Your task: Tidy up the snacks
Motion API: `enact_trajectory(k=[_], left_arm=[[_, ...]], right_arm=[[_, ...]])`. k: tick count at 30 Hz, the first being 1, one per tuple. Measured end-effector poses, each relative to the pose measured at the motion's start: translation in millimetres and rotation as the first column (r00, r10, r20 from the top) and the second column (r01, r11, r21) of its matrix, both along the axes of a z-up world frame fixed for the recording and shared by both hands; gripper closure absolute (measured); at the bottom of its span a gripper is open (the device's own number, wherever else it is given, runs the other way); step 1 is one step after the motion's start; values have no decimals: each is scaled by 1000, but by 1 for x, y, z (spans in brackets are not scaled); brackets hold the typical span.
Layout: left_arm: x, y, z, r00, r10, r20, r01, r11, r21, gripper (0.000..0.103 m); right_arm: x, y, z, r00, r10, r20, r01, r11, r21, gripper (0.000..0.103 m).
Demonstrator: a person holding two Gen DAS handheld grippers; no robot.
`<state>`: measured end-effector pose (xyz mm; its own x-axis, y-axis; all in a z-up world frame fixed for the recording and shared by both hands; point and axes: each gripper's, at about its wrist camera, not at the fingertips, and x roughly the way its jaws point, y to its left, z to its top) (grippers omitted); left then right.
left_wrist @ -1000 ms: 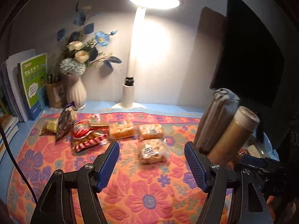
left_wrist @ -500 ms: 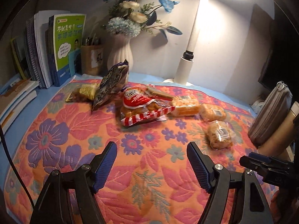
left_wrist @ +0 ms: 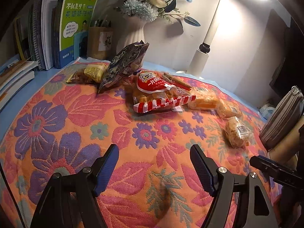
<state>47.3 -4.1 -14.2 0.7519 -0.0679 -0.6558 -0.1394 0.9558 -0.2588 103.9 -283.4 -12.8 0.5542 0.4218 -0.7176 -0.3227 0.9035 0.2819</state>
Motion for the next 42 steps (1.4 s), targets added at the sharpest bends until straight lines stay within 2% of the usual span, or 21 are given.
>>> enact_trajectory(k=[3,6,7,8,9,10,14,17,20,23,27,33,39,42], left_arm=[[3,2,3,1000,-25,-12,25,999,-20,28],[11,5,18,995,-93,-32,91,995,-50,27],[15,6,26,993,-115,-26,113,992,-54,21],[19,6,35,991,-132,-13,131,990,-56,7],[23,7,43,990,-139,3,139,989,-57,1],[28,9,50,991,-135,20,136,989,-58,0],[64,6,52,995,-101,-9,101,995,14,0],[92,4,36,996,-78,-49,82,995,63,1],[116,5,16,994,-62,-94,69,994,80,8],[130,10,2,991,-78,-110,79,997,8,8],[135,13,-2,991,-88,-104,85,996,-29,8],[129,15,3,989,-140,-40,134,982,-132,7],[148,19,0,989,-112,-97,94,980,-176,7],[149,20,-4,989,-101,-105,80,979,-187,22]], right_arm=[[3,2,0,999,1,-35,-1,1000,-6,27],[8,2,5,995,9,-96,-7,1000,17,27],[11,3,8,993,17,-115,-13,999,35,27],[15,4,10,991,25,-130,-18,998,55,26],[20,6,13,990,23,-140,-13,998,67,25],[23,8,15,990,15,-142,-6,998,67,22],[41,20,18,993,-28,-117,29,999,13,22],[52,29,15,996,-71,-58,67,995,-68,22],[63,35,10,997,-60,-57,57,997,-55,17],[72,40,7,997,-64,-44,61,996,-60,13],[79,46,-5,998,-47,-50,44,998,-54,8],[74,64,-6,1000,-23,-13,21,989,-149,3],[76,61,-5,999,-36,-6,35,990,-134,4],[76,58,-3,999,-43,2,43,991,-129,11]])
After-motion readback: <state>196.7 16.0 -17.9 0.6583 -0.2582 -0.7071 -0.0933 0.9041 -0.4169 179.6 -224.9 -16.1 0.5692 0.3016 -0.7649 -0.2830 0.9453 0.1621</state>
